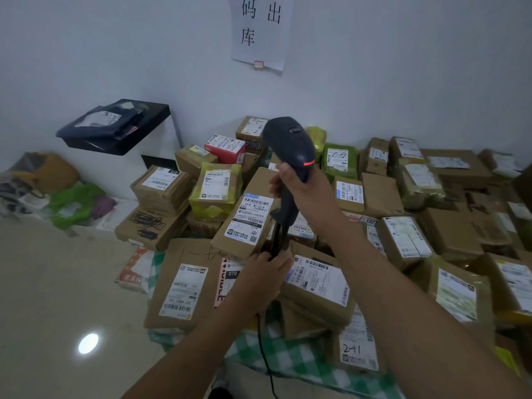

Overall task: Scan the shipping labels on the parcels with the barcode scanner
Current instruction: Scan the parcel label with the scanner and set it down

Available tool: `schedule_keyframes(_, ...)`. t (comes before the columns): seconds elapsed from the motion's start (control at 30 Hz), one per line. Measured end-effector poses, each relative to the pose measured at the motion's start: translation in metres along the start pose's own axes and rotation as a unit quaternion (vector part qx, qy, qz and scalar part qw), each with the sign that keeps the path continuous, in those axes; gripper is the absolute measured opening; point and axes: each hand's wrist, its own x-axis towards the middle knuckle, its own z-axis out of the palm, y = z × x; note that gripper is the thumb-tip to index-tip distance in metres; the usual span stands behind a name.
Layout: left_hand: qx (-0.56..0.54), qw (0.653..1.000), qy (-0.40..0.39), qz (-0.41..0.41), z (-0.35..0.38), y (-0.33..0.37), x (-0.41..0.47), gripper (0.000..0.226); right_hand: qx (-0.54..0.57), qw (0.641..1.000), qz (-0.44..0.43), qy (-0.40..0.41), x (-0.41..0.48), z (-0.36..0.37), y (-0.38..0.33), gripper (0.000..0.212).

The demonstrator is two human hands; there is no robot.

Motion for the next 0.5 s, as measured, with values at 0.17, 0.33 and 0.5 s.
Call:
schedule_keyframes(0.17,0.012,0.981,0.143,0.128,-0.004,-0.008,-0.038,0.032,0.101,0.992,0.045,0.057,-0.017,0.002,-0.002,0.022)
schedule_keyframes(0.33,-0.102,0.955,0.246,0.129,0.002,-0.015,-0.077,0.016,0.025,0.996,0.061,0.065,-0.041,0.009,0.013,0.03)
schedule_keyframes(0.5,-0.121,0.961,0.159,-0.191,0.006,-0.044,-0.1,0.031,-0.06,0.991,0.119,0.014,-0.062,0.028,0.03,0.027)
